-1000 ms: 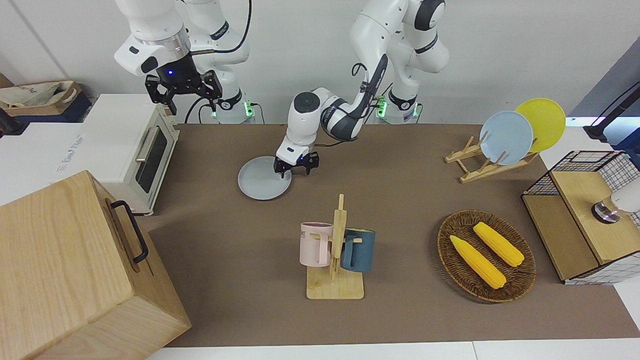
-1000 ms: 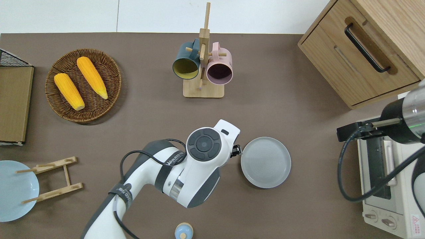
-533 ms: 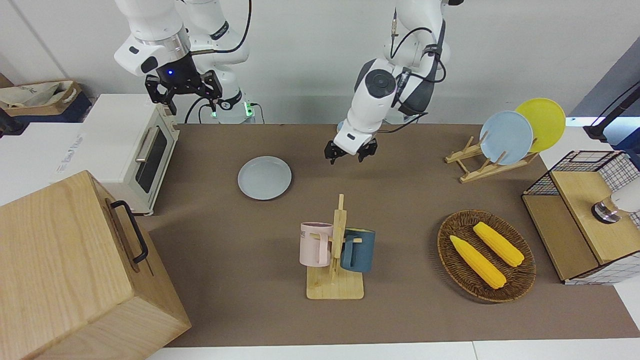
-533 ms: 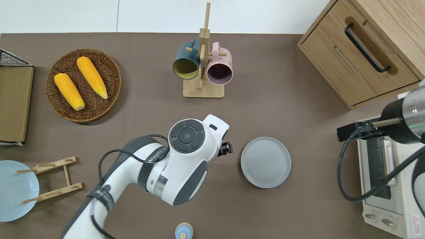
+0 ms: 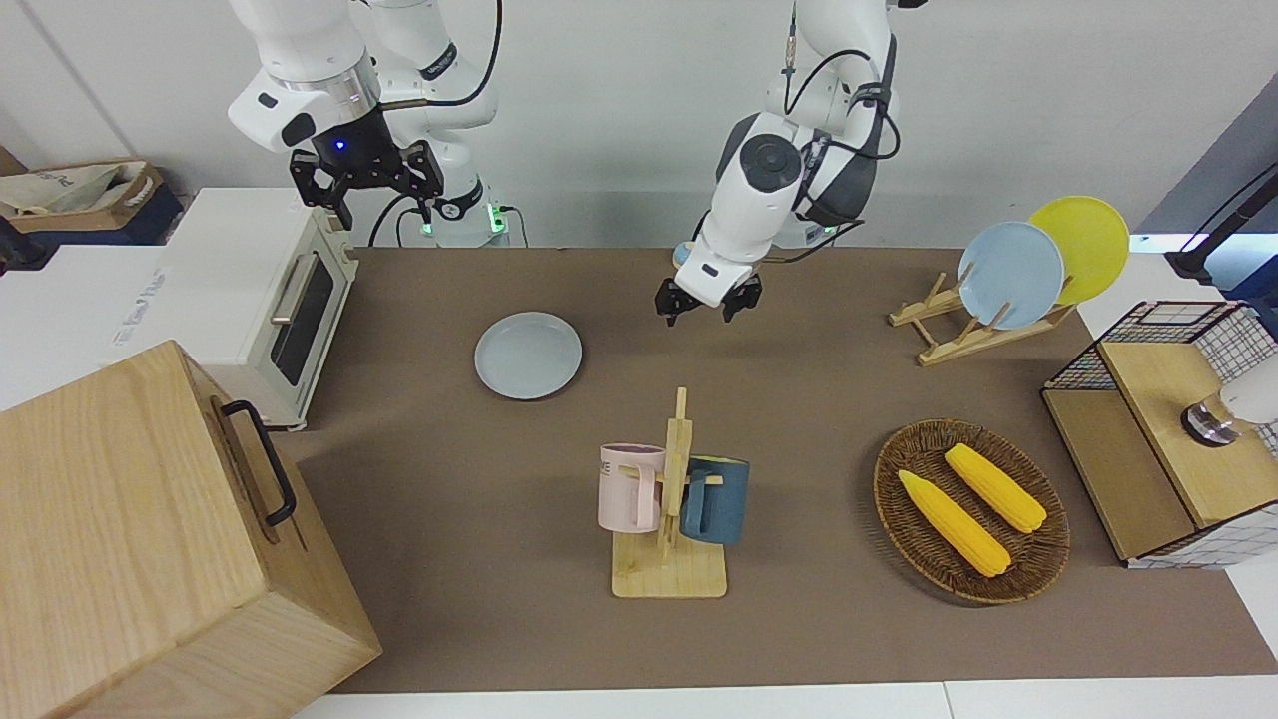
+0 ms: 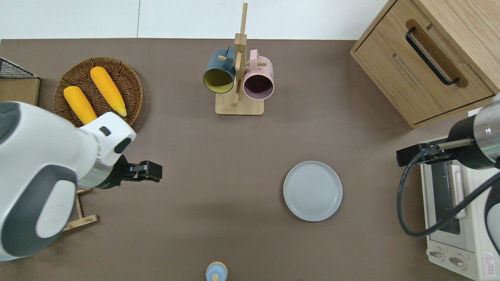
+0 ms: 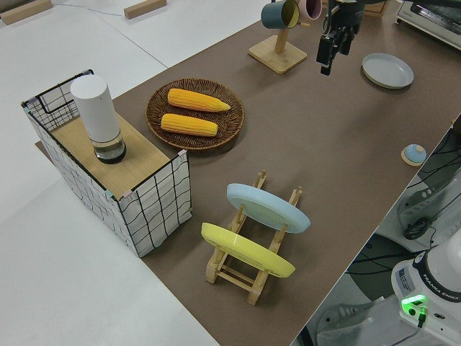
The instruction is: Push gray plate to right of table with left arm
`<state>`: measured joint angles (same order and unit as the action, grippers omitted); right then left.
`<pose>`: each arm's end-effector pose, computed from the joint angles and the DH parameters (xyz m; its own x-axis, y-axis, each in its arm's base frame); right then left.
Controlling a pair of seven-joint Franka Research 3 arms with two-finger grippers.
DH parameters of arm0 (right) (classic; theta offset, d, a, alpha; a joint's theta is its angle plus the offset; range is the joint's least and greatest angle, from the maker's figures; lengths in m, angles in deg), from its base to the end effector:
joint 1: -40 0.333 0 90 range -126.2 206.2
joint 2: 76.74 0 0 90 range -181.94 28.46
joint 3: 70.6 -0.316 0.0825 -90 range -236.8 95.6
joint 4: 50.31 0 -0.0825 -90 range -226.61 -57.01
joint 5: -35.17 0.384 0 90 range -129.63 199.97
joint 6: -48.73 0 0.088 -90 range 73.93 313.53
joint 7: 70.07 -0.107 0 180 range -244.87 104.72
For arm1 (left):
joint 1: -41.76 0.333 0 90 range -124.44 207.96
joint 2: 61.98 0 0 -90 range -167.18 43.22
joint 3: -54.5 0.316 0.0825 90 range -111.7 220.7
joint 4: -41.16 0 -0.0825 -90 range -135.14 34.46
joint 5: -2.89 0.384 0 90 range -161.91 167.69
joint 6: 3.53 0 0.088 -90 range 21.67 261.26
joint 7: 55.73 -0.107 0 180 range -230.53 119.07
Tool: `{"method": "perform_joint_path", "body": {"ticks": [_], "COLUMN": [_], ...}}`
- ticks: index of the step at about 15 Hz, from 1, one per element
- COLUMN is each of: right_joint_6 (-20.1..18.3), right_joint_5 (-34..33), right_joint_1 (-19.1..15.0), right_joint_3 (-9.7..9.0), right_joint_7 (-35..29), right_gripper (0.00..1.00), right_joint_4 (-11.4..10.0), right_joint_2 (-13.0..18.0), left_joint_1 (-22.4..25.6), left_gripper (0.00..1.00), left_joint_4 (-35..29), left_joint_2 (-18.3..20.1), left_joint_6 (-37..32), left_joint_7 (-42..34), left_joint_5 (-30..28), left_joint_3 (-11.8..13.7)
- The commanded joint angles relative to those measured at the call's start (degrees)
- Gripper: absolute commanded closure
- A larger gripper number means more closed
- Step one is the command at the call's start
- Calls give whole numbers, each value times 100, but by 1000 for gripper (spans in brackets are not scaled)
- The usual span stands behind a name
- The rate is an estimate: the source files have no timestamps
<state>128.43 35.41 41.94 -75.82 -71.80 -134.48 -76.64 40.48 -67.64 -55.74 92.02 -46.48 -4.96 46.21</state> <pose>0.5307 0.0672 0.6575 0.9925 0.0950 -0.0763 0.0951 -0.9955 -0.0017 0.5053 -0.1016 0.5363 0.9899 0.0109 -0.1411 0.0247 -0.9950 0.0963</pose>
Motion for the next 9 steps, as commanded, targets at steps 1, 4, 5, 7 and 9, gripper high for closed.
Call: {"method": "perform_joint_path", "body": {"ticks": [1,4,5,7,9], "right_joint_6": [-69,-69,-69,-69,-69], "right_joint_5": [46,46,46,46,46], "right_joint_1": [-63,-63,-63,-63,-63], "right_joint_3": [-23,-23,-32,-32,-32], "right_joint_7": [15,15,15,15,15], "right_gripper": [17,17,17,17,17], "right_joint_4": [-3,5,5,5,5], "right_joint_2": [43,43,43,43,43], "left_joint_1": [181,199,199,190,190], "left_gripper": [9,9,9,9,9], "left_joint_4": [87,595,850,975,1098], "left_joint_2": [194,177,124,106,98], "left_joint_6": [-274,-677,-809,-890,-898], "left_joint_7": [-650,-1065,-1092,-1101,-1092], "left_joint_5": [450,644,670,784,846], "left_joint_3": [133,319,406,433,433]}}
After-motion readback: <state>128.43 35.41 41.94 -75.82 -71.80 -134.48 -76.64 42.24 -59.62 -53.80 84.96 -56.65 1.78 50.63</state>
